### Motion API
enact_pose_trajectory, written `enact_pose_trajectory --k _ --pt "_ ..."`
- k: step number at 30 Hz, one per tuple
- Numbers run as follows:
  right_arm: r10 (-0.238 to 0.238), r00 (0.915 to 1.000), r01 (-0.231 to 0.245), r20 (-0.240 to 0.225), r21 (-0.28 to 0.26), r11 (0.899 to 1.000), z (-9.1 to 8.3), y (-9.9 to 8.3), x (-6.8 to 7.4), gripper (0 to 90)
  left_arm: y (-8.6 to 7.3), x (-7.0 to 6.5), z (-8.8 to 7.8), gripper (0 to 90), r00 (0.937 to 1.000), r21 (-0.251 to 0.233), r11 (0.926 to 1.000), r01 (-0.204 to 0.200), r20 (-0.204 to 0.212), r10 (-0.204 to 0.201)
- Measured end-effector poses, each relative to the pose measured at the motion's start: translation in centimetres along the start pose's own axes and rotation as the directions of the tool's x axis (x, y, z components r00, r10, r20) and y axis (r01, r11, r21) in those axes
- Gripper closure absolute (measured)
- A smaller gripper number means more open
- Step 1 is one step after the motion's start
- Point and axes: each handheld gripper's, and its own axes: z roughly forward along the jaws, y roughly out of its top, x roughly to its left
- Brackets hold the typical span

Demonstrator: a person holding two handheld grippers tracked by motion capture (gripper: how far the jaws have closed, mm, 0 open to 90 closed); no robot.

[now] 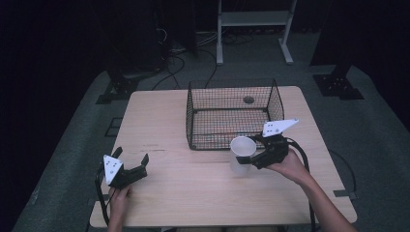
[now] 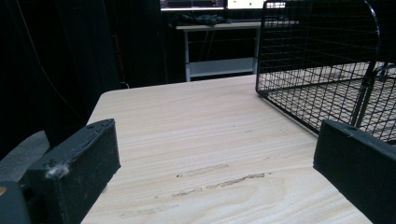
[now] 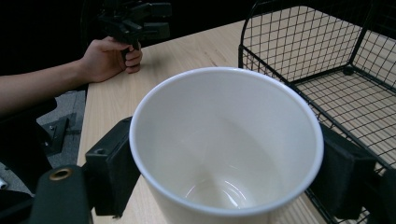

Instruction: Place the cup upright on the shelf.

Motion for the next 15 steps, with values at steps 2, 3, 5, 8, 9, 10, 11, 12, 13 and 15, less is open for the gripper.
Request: enact_pose_trajectory --k 2,3,5,8,9,10,11,12,13,15 --pt "0.001 1.0 -0.001 0.0 -0.003 1.0 -0.1 0.3 -0.2 19.2 0.0 0.0 0.0 0.0 1.0 0.0 1.0 -0.001 0.0 0.001" --pt "0.005 1.0 -0.005 -0.005 -0.008 1.0 -0.2 0.4 -0.4 19.2 0.0 0.0 0.0 0.0 1.0 0.001 1.0 -0.002 0.0 0.002" --pt "0.007 1.0 -0.007 -0.005 -0.003 1.0 -0.2 0.6 -0.6 19.2 0.0 0.0 0.0 0.0 1.0 0.001 1.0 -0.001 -0.001 0.001" --pt "0.003 1.0 -0.003 -0.009 0.0 1.0 -0.3 1.1 -0.9 19.2 0.0 0.0 0.0 0.0 1.0 0.001 1.0 0.001 -0.002 -0.001" --pt "0.001 1.0 -0.001 -0.01 -0.004 1.0 -0.3 1.2 -0.9 19.2 0.0 0.0 0.0 0.0 1.0 0.001 1.0 0.001 -0.001 -0.001" --pt "-0.002 0.9999 0.002 -0.014 -0.002 1.0 -0.3 1.6 -1.0 19.2 0.0 0.0 0.0 0.0 1.0 0.002 1.0 0.001 -0.001 -0.001" --pt "-0.002 0.9999 0.002 -0.014 -0.002 1.0 -0.3 1.6 -1.0 19.2 0.0 0.0 0.0 0.0 1.0 0.001 1.0 0.0 -0.001 0.0" --pt "-0.006 0.9999 0.006 -0.012 -0.001 1.0 -0.4 1.8 -1.0 19.2 0.0 0.0 0.0 0.0 1.0 0.001 1.0 -0.001 -0.001 0.001" --pt "-0.013 0.9998 0.013 -0.013 -0.004 1.0 -0.4 2.2 -1.2 19.2 0.0 0.0 0.0 0.0 1.0 0.001 1.0 0.0 -0.001 0.0" --pt "-0.016 0.9998 0.016 -0.012 -0.011 1.0 -0.5 2.3 -1.2 19.2 0.0 0.0 0.0 0.0 1.0 0.001 1.0 0.0 -0.001 0.0"
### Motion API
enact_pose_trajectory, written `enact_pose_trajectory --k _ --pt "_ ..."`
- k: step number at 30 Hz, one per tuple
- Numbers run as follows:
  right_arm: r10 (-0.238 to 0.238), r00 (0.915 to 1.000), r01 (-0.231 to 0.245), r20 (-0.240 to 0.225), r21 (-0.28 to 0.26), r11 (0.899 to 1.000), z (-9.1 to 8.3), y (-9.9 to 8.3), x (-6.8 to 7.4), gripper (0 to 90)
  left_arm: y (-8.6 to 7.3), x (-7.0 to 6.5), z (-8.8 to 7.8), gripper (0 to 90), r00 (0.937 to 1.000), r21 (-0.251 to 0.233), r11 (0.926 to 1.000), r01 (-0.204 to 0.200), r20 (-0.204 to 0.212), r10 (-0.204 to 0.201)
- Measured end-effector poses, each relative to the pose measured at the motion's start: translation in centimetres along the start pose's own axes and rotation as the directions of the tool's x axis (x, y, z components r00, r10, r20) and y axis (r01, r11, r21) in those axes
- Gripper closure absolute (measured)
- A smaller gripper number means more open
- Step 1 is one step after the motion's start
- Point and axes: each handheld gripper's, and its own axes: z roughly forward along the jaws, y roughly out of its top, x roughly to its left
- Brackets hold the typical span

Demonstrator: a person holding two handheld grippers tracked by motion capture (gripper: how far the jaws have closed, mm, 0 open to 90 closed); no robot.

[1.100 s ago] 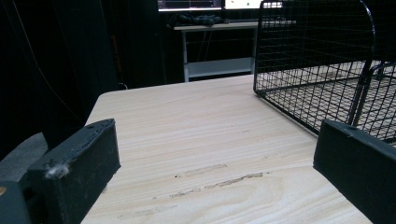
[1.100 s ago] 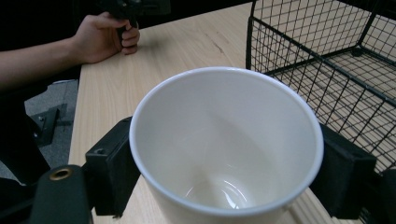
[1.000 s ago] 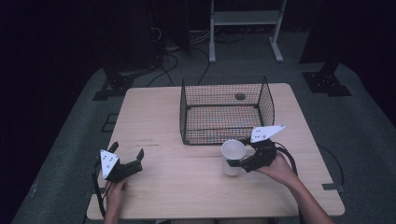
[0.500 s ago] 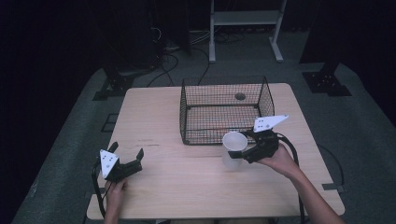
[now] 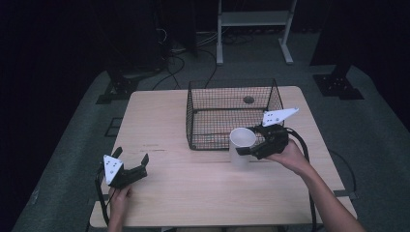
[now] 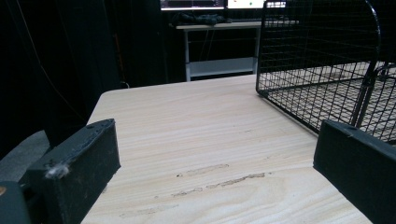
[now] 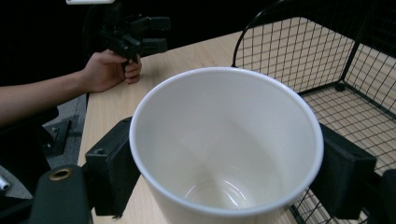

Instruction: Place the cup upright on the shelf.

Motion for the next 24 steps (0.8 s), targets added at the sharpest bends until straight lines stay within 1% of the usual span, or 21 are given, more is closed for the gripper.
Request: enact_pose_trajectory --k 6,8,12,13,22,24 --pt "-0.002 1.0 0.002 -0.003 0.004 1.0 -0.1 0.8 -0.4 19.1 0.0 0.0 0.0 0.0 1.0 0.001 1.0 0.002 -0.001 -0.002" --pt "-0.003 1.0 0.003 0.002 -0.002 1.0 -0.1 0.9 -0.5 19.1 0.0 0.0 0.0 0.0 1.0 0.001 1.0 0.001 -0.002 -0.001" --pt "0.005 1.0 -0.005 0.0 -0.002 1.0 -0.2 1.2 -1.0 19.1 0.0 0.0 0.0 0.0 1.0 0.001 1.0 0.001 -0.001 -0.001" --pt "0.006 1.0 -0.006 -0.006 -0.001 1.0 -0.2 1.3 -1.2 19.1 0.0 0.0 0.0 0.0 1.0 0.001 1.0 0.001 -0.001 -0.001" --pt "-0.004 1.0 0.004 0.0 -0.011 1.0 -0.3 2.9 -1.8 19.1 0.0 0.0 0.0 0.0 1.0 0.001 1.0 0.0 -0.001 0.0" --pt "0.001 1.0 -0.001 -0.002 -0.012 1.0 -0.3 3.1 -2.0 19.1 0.0 0.0 0.0 0.0 1.0 0.001 1.0 0.0 -0.001 0.0"
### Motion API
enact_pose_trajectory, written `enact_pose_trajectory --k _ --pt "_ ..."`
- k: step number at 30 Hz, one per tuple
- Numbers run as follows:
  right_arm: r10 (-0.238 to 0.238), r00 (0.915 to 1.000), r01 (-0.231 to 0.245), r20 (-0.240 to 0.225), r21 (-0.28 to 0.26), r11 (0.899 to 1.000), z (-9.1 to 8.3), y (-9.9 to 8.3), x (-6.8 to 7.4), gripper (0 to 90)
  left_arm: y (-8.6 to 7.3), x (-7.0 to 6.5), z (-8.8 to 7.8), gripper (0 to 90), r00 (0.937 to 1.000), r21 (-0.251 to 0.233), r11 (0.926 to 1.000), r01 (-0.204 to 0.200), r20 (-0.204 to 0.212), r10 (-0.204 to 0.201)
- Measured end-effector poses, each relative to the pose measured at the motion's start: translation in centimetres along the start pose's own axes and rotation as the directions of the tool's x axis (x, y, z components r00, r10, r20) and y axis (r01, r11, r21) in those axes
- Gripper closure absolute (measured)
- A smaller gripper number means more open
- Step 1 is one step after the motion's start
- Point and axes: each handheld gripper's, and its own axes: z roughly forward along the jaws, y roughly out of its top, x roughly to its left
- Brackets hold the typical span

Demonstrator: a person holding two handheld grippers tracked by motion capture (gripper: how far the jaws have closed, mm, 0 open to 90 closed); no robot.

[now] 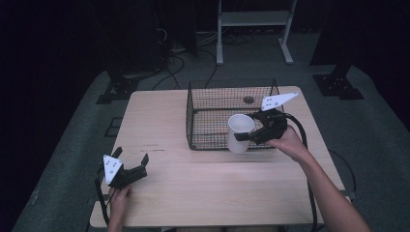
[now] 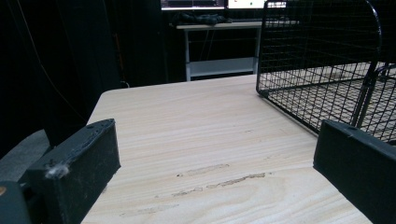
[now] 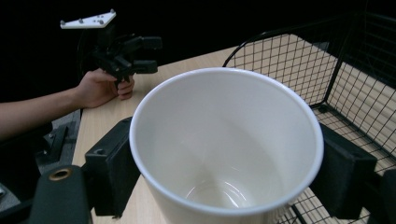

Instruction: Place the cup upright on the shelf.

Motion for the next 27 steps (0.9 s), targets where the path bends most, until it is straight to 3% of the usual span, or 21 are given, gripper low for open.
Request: enact_pose_trajectory --k 9,27 --pt "-0.004 1.0 0.004 0.006 -0.002 1.0 0.3 0.8 -0.6 19.1 0.0 0.0 0.0 0.0 1.0 0.0 1.0 0.0 0.001 0.0" --pt "0.014 0.9998 -0.014 0.01 0.007 1.0 1.2 3.2 -3.2 19.1 0.0 0.0 0.0 0.0 1.0 -0.002 1.0 0.001 0.004 -0.001"
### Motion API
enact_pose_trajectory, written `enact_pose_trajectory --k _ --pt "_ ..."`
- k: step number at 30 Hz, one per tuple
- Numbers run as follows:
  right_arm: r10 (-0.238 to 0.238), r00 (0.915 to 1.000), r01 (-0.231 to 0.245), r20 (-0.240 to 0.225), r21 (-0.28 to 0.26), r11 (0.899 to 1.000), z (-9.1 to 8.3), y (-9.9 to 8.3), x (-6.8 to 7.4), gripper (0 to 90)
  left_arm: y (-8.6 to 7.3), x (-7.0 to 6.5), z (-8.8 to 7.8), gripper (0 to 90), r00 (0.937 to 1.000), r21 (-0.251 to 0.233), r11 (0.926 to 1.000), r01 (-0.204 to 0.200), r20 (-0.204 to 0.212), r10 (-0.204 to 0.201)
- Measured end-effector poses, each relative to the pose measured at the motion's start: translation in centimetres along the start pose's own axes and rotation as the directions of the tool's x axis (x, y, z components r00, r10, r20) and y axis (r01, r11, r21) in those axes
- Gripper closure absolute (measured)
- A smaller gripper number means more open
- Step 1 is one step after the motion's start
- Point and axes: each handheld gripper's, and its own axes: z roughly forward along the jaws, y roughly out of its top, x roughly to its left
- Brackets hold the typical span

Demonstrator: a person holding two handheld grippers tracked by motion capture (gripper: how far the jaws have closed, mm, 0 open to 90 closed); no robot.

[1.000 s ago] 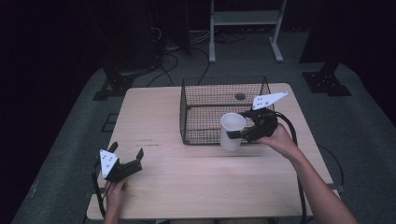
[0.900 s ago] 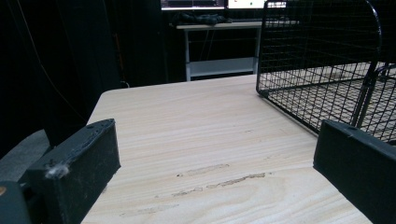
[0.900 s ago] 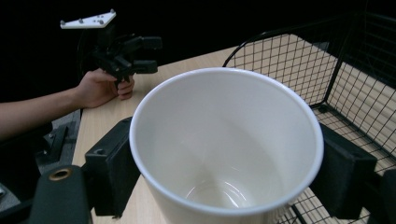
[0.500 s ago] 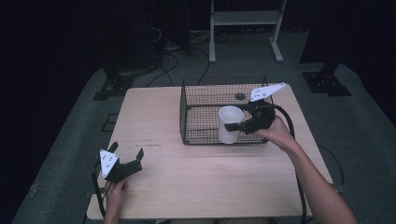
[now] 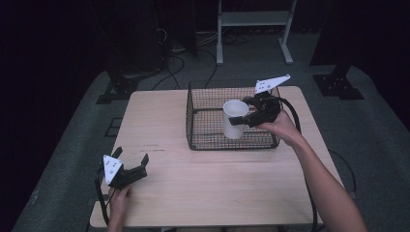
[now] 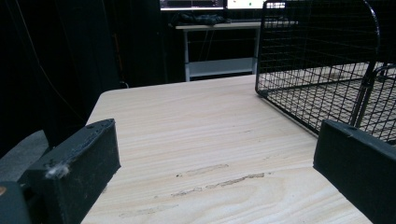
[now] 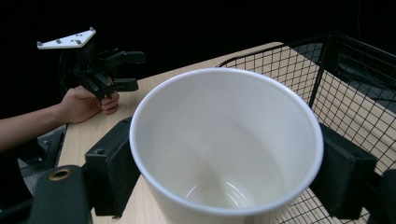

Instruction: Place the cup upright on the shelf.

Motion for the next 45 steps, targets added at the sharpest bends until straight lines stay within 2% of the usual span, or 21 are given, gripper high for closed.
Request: enact_pose_trajectory --k 3,10,16,23,25,31,32,40,45 --pt "-0.006 1.0 0.006 0.007 0.004 1.0 0.2 0.3 -0.2 19.1 0.0 0.0 0.0 0.0 1.0 0.0 1.0 0.0 0.0 0.0" --pt "0.013 0.9998 -0.013 0.012 0.019 1.0 1.0 1.1 -1.6 19.1 0.0 0.0 0.0 0.0 1.0 -0.001 1.0 0.0 0.003 0.0" --pt "0.016 0.9997 -0.016 0.021 0.002 1.0 1.3 1.2 -2.3 19.0 0.0 0.0 0.0 0.0 1.0 -0.001 1.0 -0.001 0.003 0.001" --pt "0.027 0.9989 -0.027 0.04 0.017 0.999 2.0 1.6 -3.2 19.0 0.0 0.0 0.0 0.0 1.0 -0.001 1.0 -0.001 0.003 0.001" --pt "0.016 0.9984 -0.017 0.054 0.017 1.0 2.2 1.8 -3.4 19.0 0.0 0.0 0.0 0.0 1.0 0.0 1.0 -0.001 0.003 0.001" --pt "0.014 0.9985 -0.016 0.052 0.041 0.999 3.0 2.6 -4.0 19.1 0.0 0.0 0.0 0.0 1.0 -0.001 1.0 0.002 0.005 -0.002" --pt "0.004 0.9978 -0.007 0.067 0.045 0.999 3.1 2.7 -4.0 19.0 0.0 0.0 0.0 0.0 1.0 -0.001 1.0 0.004 0.004 -0.004" --pt "0.003 0.9977 -0.007 0.068 0.058 0.998 3.8 3.5 -4.5 19.0 0.0 0.0 0.0 0.0 1.0 -0.001 1.0 0.004 0.003 -0.004" --pt "0.02 0.9984 -0.023 0.053 0.057 0.998 4.7 3.3 -5.0 19.0 0.0 0.0 0.0 0.0 1.0 -0.001 1.0 0.002 0.004 -0.002"
